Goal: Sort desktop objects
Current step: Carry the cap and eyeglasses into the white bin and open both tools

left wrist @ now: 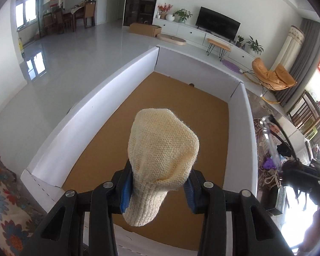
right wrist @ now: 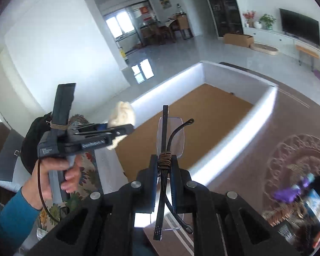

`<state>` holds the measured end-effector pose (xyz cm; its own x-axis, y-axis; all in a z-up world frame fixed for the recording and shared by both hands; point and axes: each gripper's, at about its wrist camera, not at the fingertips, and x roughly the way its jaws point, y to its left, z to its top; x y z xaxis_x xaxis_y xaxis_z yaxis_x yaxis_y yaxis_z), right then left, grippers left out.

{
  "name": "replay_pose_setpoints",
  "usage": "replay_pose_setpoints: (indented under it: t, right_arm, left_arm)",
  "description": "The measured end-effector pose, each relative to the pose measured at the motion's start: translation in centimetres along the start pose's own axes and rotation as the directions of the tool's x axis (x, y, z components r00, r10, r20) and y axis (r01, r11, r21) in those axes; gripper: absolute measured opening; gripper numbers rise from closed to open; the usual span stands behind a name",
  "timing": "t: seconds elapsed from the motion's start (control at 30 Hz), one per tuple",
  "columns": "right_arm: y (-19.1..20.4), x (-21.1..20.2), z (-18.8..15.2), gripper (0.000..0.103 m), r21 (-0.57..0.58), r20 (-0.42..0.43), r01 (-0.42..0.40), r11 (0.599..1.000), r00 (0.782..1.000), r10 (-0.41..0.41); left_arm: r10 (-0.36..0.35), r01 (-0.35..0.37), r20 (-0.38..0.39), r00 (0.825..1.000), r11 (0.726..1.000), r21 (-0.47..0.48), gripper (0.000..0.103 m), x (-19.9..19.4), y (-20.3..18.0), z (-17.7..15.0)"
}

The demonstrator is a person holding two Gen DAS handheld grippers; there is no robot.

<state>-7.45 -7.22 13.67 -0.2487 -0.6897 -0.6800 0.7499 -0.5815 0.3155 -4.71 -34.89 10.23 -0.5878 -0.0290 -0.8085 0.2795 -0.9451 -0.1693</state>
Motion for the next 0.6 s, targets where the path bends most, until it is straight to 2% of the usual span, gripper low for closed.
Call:
replay_pose_setpoints:
  t: [0.13,0.2,0.23,0.27,0.3,0.33,0.4,0.5,0.6]
  right_arm:
    - [2.6,7.9,1.6,0.012,-0.038,-0.070,0.011,0.999,0.997,-0.014]
    - [2.5,10.5,1.5,0.014,-0.005,-0.108,0.007,1.000,0.994,-0.007]
    - [2.4,11.4,1.3,0.020,0.007,-0.124,0.006,1.000,0.992,-0.005]
    - [2.3,11.9,1.1,0.027,0.012,-0.133,0.006,1.000,0.991,-0.004]
    - [2.2,12.2,0.9,0.053,0.013,-0.132,0.012,1.000,0.991,-0.010]
    - [2.2,12.1,0.7,0.078,0.011,-0.122,0.024,1.000,0.992,-0.023]
    - [1.7,10.8,0.3,0.088,-0.001,-0.065,0.056,0.998,0.996,-0.056]
    - [0.5,8.6,-0.1,0.090,0.017,-0.013,0.073,0.997,0.997,-0.073]
    - [-2.1,3.8,-1.9,0.092,0.060,0.103,0.080,0.995,0.991,-0.086]
  left_arm:
    - [0.052,-0.055,-0.068,0.996,0.998,-0.037,0.048,2.1,1.8,-0.7]
    - [0.076,-0.083,-0.100,0.992,0.995,-0.060,0.064,3.1,2.2,-1.3]
    - [0.084,-0.091,-0.102,0.991,0.993,-0.070,0.071,3.3,2.4,-1.6]
    - [0.097,-0.105,-0.097,0.991,0.992,-0.076,0.084,3.3,2.4,-1.7]
    - [0.113,-0.120,-0.085,0.990,0.989,-0.082,0.090,3.1,2.4,-1.9]
    - [0.125,-0.131,-0.071,0.990,0.987,-0.090,0.093,2.9,2.5,-2.1]
    - [0.151,-0.156,-0.057,0.987,0.983,-0.097,0.096,2.8,2.3,-2.4]
    - [0.151,-0.152,-0.010,0.988,0.984,-0.091,0.096,1.6,0.7,-2.8]
    - [0.115,-0.114,0.062,0.991,0.993,-0.027,0.096,-0.6,-2.7,-3.7]
